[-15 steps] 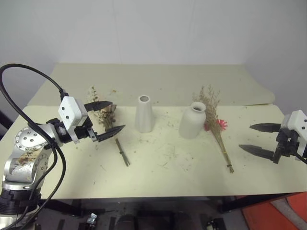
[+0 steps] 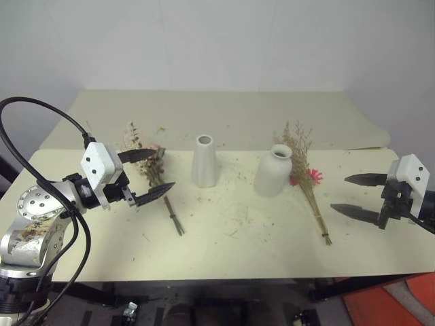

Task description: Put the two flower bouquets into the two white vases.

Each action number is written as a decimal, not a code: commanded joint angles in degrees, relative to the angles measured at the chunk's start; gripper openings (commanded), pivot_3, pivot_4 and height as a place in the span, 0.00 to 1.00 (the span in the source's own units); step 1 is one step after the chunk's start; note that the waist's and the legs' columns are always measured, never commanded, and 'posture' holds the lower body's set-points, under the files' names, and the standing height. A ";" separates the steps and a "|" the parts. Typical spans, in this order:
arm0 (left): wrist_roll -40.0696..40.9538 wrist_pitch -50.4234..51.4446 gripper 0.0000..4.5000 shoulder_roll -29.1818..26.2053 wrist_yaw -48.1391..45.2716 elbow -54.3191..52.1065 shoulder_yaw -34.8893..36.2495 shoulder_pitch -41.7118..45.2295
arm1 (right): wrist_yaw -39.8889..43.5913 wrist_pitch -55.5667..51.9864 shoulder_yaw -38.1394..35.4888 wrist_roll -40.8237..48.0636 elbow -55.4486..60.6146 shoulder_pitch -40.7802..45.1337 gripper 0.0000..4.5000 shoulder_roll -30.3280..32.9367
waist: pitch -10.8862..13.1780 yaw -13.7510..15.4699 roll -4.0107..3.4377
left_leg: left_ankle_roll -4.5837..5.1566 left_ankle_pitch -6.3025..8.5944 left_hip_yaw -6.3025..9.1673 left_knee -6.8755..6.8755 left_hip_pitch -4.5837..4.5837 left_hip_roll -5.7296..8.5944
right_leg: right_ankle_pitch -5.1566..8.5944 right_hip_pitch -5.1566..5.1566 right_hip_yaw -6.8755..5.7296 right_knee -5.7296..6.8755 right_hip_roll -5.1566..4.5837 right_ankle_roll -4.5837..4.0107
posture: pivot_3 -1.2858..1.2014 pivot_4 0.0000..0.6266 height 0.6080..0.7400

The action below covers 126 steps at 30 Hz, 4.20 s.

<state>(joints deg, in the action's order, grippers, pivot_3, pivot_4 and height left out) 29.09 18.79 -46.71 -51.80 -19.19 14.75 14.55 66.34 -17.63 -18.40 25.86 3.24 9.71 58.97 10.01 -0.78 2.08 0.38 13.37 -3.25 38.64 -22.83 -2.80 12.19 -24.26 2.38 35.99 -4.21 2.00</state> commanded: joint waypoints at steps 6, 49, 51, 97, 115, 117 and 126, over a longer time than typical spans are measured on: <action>-9.60 28.08 0.99 2.77 26.71 -17.41 -9.13 2.05 | 1.55 -2.79 1.71 5.05 10.17 3.73 1.00 -0.43 | 0.00 0.01 0.01 | 0.00 0.00 0.06 0.00 0.03 0.01 | -0.01 0.07 0.00 0.00 0.00 0.04 | 0.52 0.24 1.00; 21.09 73.71 0.99 47.87 104.35 6.02 11.66 26.77 | 0.65 -6.58 6.58 7.03 17.06 4.42 1.00 -2.09 | 0.08 0.22 0.21 | 0.00 0.00 0.59 0.14 -0.17 0.34 | -0.10 0.07 -0.09 -0.04 -0.13 0.14 | 0.52 0.24 1.00; 24.12 73.71 0.99 47.00 107.68 7.91 12.04 26.78 | 0.55 -6.69 6.39 7.03 17.08 4.21 1.00 -2.02 | 0.07 0.19 0.21 | 0.00 0.00 0.59 0.13 -0.16 0.33 | -0.10 0.07 -0.08 -0.03 -0.13 0.14 | 0.52 0.24 1.00; 16.71 -11.13 0.02 29.93 11.46 58.57 17.20 54.40 | -12.38 -12.17 1.96 9.43 28.36 -4.21 1.00 -6.43 | 0.08 1.43 0.23 | -0.08 -0.05 0.55 0.22 -0.43 0.37 | -0.15 0.08 -0.33 -0.25 -0.19 0.18 | 0.52 0.24 1.00; 6.64 -19.85 0.02 33.72 -1.37 85.42 13.60 64.66 | -21.40 -14.37 -0.85 10.29 36.36 -9.59 1.00 -8.74 | 0.10 0.55 0.27 | -0.06 -0.04 0.59 0.21 -0.46 0.35 | -0.14 0.02 -0.30 -0.23 -0.16 0.24 | 0.52 0.24 1.00; 6.03 -19.62 0.02 33.57 -2.71 85.21 13.38 64.57 | -22.24 -14.54 -0.72 9.97 36.24 -9.42 1.00 -8.93 | 0.10 0.52 0.27 | -0.06 -0.04 0.59 0.20 -0.47 0.35 | -0.14 0.01 -0.30 -0.24 -0.16 0.24 | 0.52 0.24 1.00; 3.16 -18.89 0.02 33.56 -6.60 83.69 11.23 62.03 | -22.11 -14.05 0.15 9.40 34.88 -8.72 1.00 -8.56 | 0.10 0.53 0.26 | -0.06 -0.04 0.59 0.21 -0.47 0.35 | -0.14 0.01 -0.31 -0.24 -0.16 0.24 | 0.52 0.24 1.00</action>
<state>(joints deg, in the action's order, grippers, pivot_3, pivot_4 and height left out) 32.75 0.22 -13.11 -57.40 66.86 26.57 76.16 44.42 -32.03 -17.14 35.03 37.65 0.08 50.21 10.11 -0.25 2.34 0.33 13.33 -2.66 38.85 -23.30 -2.45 12.05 -24.25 2.07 35.75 -4.37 2.24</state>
